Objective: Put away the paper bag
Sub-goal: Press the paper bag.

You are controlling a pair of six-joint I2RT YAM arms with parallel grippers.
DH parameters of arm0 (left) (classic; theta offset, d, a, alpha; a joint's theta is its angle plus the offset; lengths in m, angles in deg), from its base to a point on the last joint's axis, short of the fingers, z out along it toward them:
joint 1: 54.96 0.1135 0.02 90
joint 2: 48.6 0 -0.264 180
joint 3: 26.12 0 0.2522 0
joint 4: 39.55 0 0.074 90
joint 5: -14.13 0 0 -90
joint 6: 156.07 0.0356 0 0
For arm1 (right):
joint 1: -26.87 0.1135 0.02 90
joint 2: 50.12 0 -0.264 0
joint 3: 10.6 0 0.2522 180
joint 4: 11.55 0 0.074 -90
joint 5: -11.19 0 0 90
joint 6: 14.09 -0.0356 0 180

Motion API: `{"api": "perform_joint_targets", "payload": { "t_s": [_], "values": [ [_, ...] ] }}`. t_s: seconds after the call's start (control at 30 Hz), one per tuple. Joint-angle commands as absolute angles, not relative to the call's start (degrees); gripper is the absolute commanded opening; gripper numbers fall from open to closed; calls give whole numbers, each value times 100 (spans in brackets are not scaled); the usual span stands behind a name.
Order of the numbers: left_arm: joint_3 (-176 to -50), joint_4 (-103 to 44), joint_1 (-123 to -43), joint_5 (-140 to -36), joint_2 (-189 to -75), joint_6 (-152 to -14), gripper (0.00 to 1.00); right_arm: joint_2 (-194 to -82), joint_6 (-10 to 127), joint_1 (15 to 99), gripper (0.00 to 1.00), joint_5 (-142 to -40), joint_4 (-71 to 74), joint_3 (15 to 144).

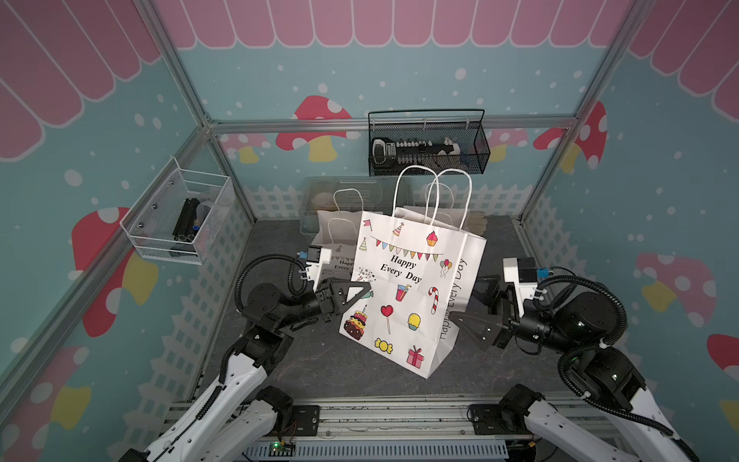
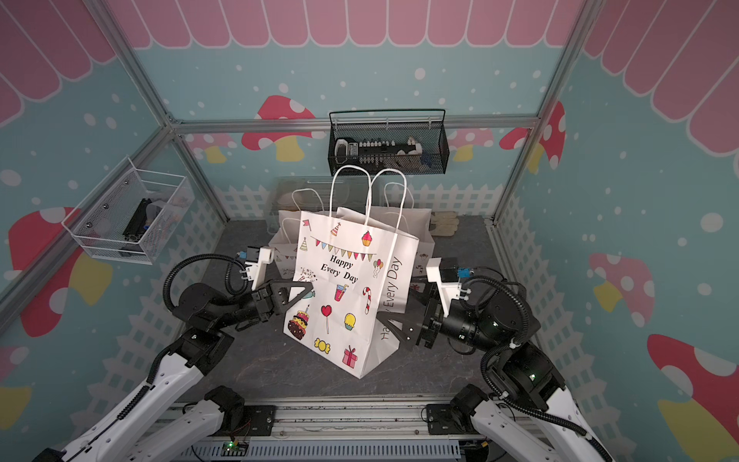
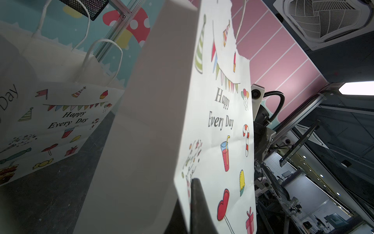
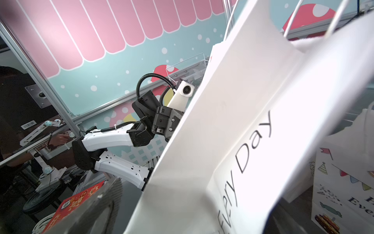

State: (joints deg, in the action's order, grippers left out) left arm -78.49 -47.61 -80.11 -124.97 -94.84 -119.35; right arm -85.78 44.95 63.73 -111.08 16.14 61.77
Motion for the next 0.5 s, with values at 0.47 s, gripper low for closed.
{"api": "perform_joint_targets", "payload": {
  "t_s": [0.47],
  "values": [
    [-7734, -3825, -8008, -12142, -9476, -11180, 4, -9497, 4142, 6399, 66, -10602, 1003, 5945]
  ]
}}
